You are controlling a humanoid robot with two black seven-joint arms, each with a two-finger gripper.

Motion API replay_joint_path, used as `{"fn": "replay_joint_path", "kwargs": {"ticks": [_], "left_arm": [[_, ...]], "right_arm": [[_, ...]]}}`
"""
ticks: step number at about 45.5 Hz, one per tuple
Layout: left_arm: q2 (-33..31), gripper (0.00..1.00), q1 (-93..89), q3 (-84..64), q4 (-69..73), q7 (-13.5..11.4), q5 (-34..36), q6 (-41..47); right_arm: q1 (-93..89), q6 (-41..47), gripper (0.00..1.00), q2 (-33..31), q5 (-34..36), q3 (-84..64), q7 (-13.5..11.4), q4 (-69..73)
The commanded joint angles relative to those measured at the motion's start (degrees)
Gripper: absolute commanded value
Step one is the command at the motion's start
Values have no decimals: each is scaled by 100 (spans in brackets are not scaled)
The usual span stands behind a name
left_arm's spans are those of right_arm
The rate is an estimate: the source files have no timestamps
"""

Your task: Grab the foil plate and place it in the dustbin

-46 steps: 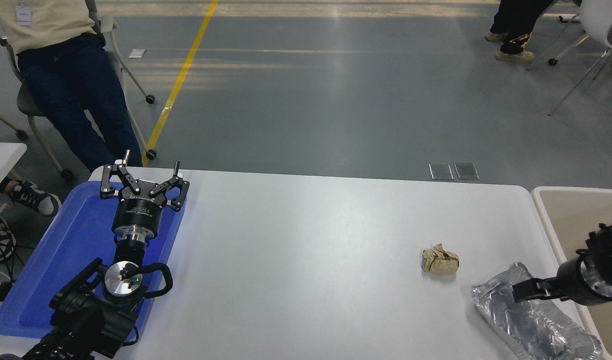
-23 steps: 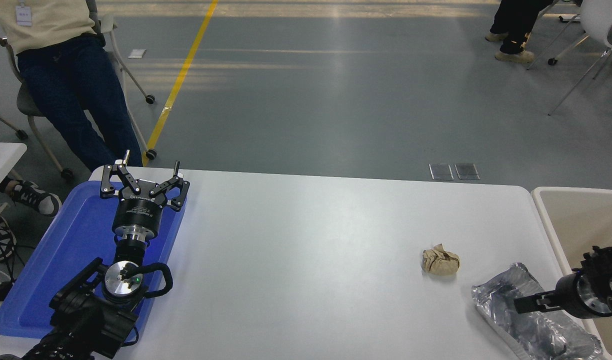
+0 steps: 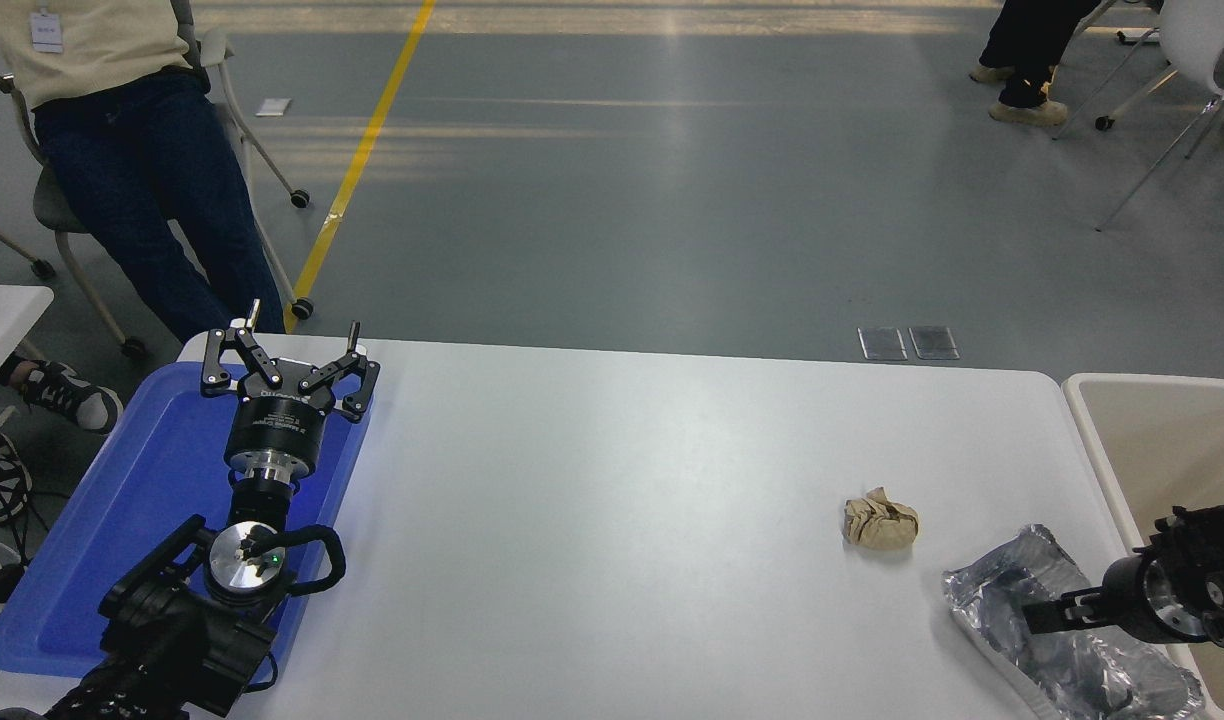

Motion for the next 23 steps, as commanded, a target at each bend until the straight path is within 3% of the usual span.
{"fn": "replay_joint_path", "kwargs": {"ticks": [1, 6, 8, 23], "left_arm": [[0, 100, -3, 0, 0, 0, 4, 0], [0, 100, -3, 0, 0, 0, 4, 0], [8, 100, -3, 0, 0, 0, 4, 0], [8, 100, -3, 0, 0, 0, -4, 0]], "right_arm": [[-40, -88, 38, -9, -15, -60, -34, -30], [-31, -141, 23, 9, -15, -104, -166, -153], [-31, -141, 0, 0, -15, -104, -157, -162], [-23, -150, 0, -9, -24, -113, -157, -136]]}}
